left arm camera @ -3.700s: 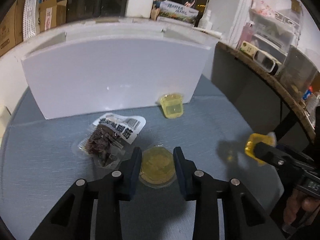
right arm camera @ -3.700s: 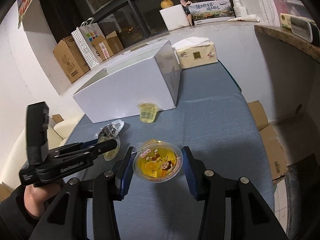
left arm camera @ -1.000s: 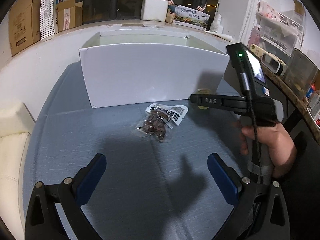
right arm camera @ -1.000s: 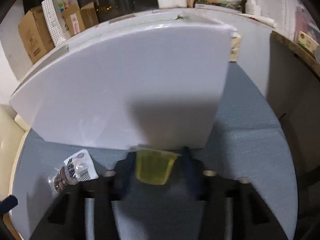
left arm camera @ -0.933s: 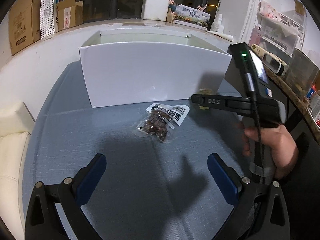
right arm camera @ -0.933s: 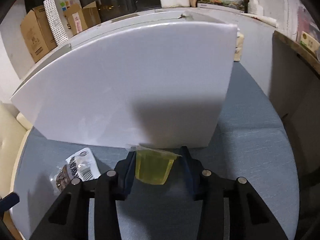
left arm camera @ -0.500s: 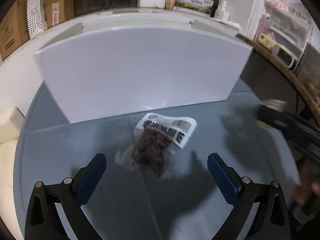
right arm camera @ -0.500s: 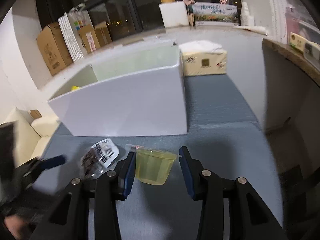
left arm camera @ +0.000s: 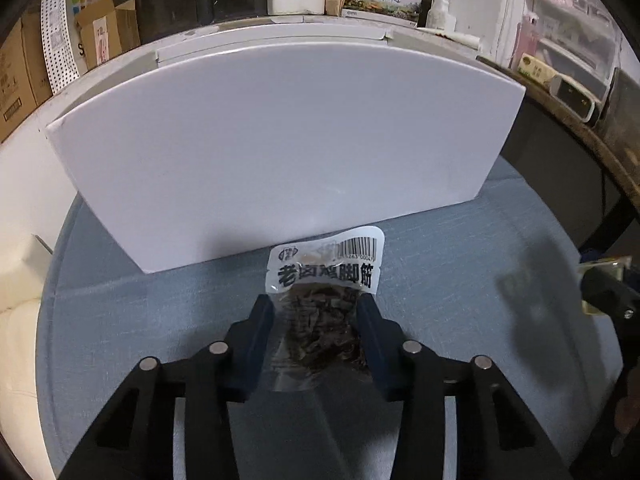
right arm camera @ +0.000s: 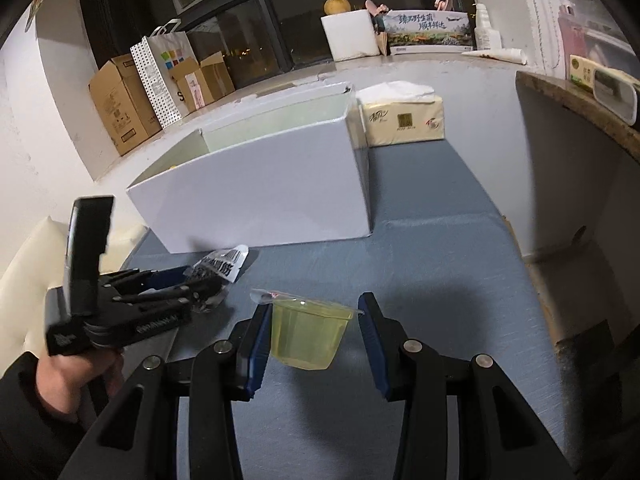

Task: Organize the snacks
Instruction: 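Drop the brown packet and jelly cup into the box, opening both grippers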

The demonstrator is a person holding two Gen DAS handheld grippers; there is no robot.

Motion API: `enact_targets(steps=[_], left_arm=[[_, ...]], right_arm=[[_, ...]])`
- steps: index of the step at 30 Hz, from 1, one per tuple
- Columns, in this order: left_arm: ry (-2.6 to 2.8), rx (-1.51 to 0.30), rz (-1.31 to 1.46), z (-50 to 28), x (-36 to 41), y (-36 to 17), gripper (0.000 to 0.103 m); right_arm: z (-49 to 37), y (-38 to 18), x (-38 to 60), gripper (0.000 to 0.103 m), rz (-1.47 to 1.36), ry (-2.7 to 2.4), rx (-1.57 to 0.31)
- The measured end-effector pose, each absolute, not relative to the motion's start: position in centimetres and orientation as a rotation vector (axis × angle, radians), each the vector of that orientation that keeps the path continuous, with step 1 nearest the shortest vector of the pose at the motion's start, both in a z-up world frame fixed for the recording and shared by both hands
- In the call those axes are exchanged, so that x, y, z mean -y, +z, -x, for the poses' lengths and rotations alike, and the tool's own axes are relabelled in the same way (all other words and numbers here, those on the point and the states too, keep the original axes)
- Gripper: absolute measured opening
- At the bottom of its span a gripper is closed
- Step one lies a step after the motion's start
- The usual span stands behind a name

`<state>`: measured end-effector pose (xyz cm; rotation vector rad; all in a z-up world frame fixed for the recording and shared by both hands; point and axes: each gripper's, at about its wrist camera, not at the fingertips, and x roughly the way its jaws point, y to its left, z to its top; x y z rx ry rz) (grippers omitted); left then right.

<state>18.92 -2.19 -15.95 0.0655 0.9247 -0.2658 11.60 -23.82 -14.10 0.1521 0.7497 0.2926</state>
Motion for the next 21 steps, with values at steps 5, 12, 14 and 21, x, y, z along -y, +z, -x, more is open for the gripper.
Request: enact_targets(steps=[5,12,14,21], left_arm=[[-0.288,-0.888,-0.063,-17.7,1.7,-15.0,0.037],[-0.314,-0.795,-0.005,-15.1,0.0,-12.5,0.037],[-0.317,-0.767,0.004,-14.6,0.0,-11.2,0.037],[-0.323,-0.624,0.009,-14.0,-1.3,-3.8,0.037]], right_arm=[[-11.3,-13.8,23.2,0.046,-0.144,0.304,-0.738],[-10.9,-12.9,22.7,0.046,-0.131,0.313,-0.714],[-10.9,-12.3,22.6,0.046,-0.129,0.318,-0.699],[-13.2,-7.6,21.8,0.046,-0.119,0.342,-0.611]])
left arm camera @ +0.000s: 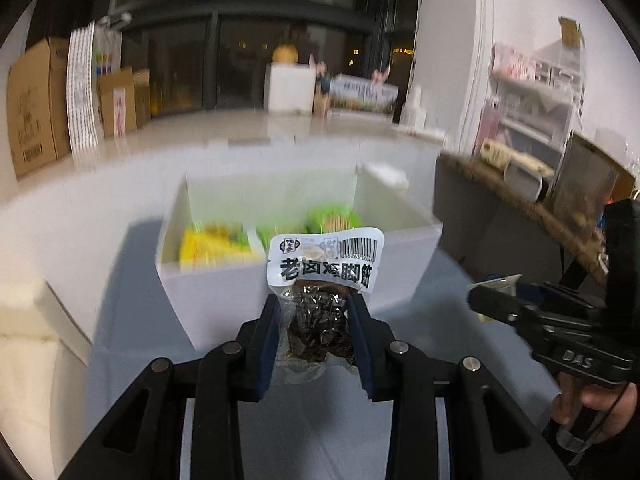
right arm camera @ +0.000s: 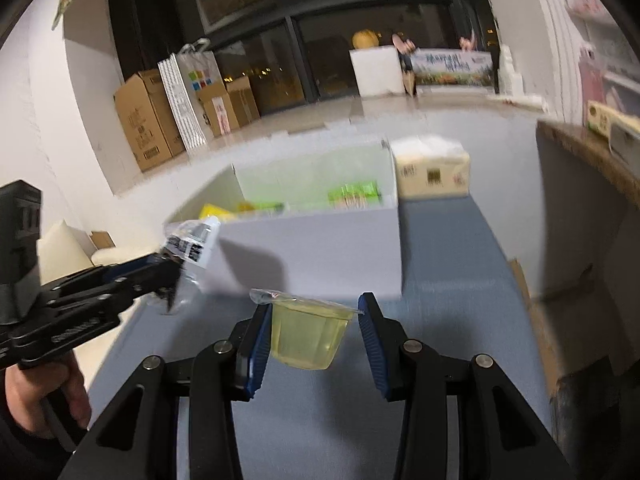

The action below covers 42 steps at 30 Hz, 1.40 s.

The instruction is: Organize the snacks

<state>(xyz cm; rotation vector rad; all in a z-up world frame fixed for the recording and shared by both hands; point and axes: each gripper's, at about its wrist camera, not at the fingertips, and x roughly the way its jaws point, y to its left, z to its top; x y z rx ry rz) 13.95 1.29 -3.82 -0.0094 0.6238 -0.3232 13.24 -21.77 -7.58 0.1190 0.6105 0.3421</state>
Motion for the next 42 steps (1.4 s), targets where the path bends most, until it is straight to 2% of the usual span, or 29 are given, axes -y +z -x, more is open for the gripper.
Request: enact_targets(steps=[6,12,15,16,17,18,30,42], left_arm=[[-0.306,-0.581,0.006,-19.4,-1.8,-0.1,0.037],[-0.280,-0.643,0.013,-26.0,-1.5,-1.9,0.038],[-0.229,-0.672,0.017,-28.1,-1.6,-3.3,0.055],[-0.225,-0.689,0.017,-28.6,-1.5,-3.7,0.078],[-0.217,-0.701,0.021,-29.1,-1.5,-4.1,0.098],[-0.202,-0.695,0.022,-29.1,-1.7,-4.3,0.103],[-0.155,-0.688,0.006,-26.0,-2.3,-4.4,0.103],[-0.153,-0.639,0.011,-15.4,-2.5,-2.9,0.103]], right_arm=[[-19.6,-2.5,20.9,0.046,-0.117,0.353,-0.544],[-25.7,-2.3,19.0,0.046,-0.057,0.348,-0.574],[-28.0,-3.6,18.5,0.048,-0.045,0.333,-0.625],[-28.7,-4.0,18.6,0.053,-0.057,0.331,-0.639],[-29.1,-4.3,18.7,0.077,-0.067,0.333,-0.651],[-29.4,-4.6,19.0,0.097,-0.085,0.322,-0.652],[-26.4,-4.4,20.9,0.101,-0.106,0.283,-0.620],[-15.8,-3.3,21.2,0.103,-0.016,0.320,-0.548]])
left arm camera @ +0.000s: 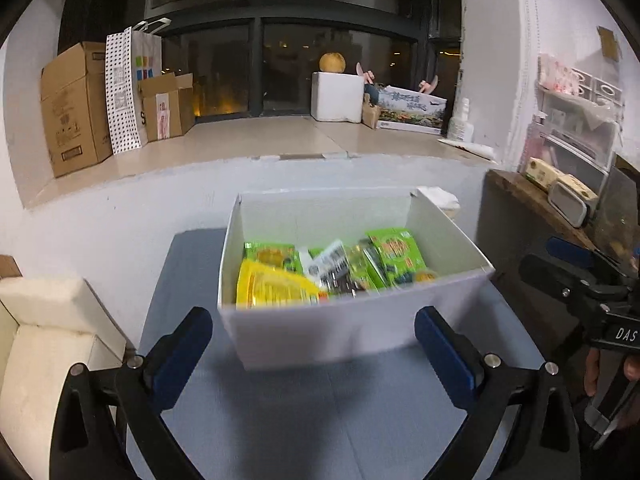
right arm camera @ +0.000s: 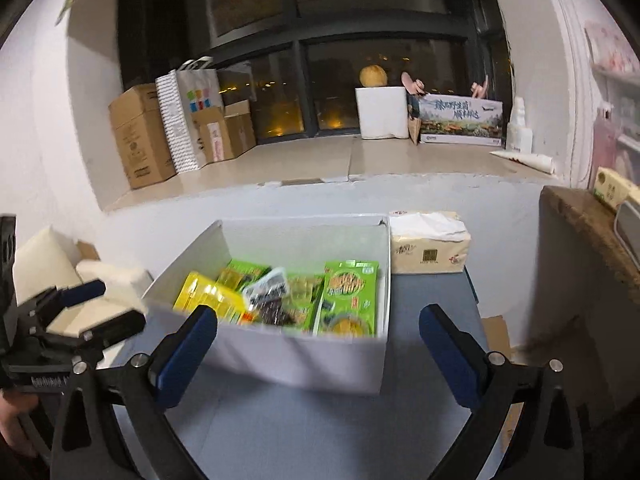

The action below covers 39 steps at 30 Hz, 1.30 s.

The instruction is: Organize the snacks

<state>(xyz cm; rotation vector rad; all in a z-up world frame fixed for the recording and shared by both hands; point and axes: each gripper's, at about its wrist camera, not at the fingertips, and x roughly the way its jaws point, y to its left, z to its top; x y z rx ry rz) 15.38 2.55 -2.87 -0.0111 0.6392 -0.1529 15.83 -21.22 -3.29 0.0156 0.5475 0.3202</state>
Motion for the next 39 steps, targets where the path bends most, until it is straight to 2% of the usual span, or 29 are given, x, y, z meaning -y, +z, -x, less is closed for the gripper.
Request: enact_targets(steps=[6,12,18,22,32,39], left_arm=[[-0.106,-0.686,0.020,-10.7,-4.5,-6.9,0.103],[-0.051,-0.767,0.022,-9.8,-7.1,-11.8,0.103],[-0.024,-0.782,0.060,-9.1,-8.4,-13.3,0.103],[-0.011,-0.735,0.054,-8.2,-7.9,-12.1,0.103],[0.035,-0.515,0.021,-3.4,-4.1,-3.5,0.103],[0.000,-0.504,0.011,-0.3,-1.3,-0.6,0.103]], right_arm=[[-11.2,-6.5,23.1,0.103,-0.039,0.326,-0.598],[-10.4,-11.0,25.4,0.103,-0.053,0.267,-0.698],[-9.8,-12.2,26.7,0.103,-0.085,0.244,-0.709],[-9.2,-11.7,26.5,0.103,-0.088,0.252,-0.684],[-5.4,-6.3,22.6,0.103,-0.016,0.309,-0.542],[-2.2,-2.9,21.3,0.103,0.001,0.343,-0.497]])
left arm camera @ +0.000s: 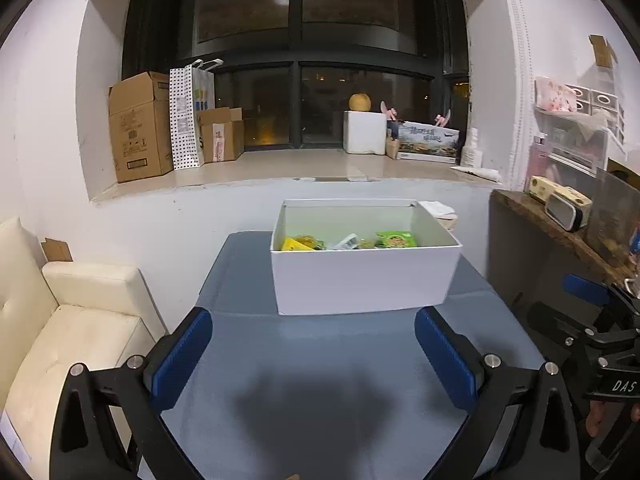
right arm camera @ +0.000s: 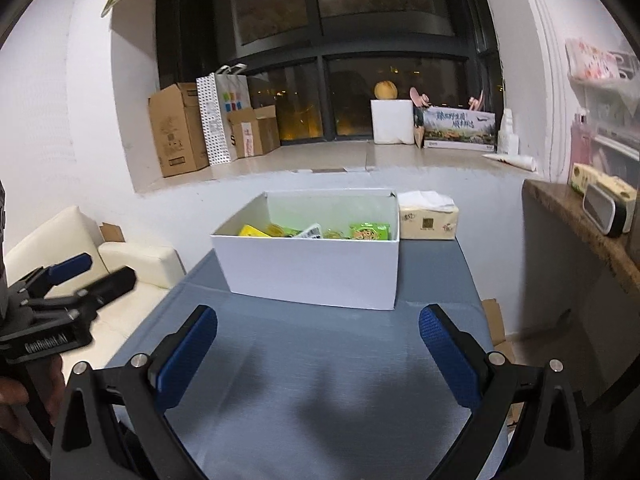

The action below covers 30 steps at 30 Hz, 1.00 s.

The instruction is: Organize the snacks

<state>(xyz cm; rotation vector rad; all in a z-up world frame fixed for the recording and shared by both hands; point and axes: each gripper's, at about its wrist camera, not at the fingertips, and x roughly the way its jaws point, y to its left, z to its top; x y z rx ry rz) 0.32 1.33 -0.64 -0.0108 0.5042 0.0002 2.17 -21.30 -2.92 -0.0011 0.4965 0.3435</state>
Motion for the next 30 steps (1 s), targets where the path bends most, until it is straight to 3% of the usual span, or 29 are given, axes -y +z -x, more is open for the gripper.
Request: enact_targets(steps=[30], left_arm=[[-0.016,-0.530,-0.007,1.7,0.1,-0.1,0.103]], right_arm=[[-0.6,-1.8,21.5,0.103,-0.008,0.362,-0.487]])
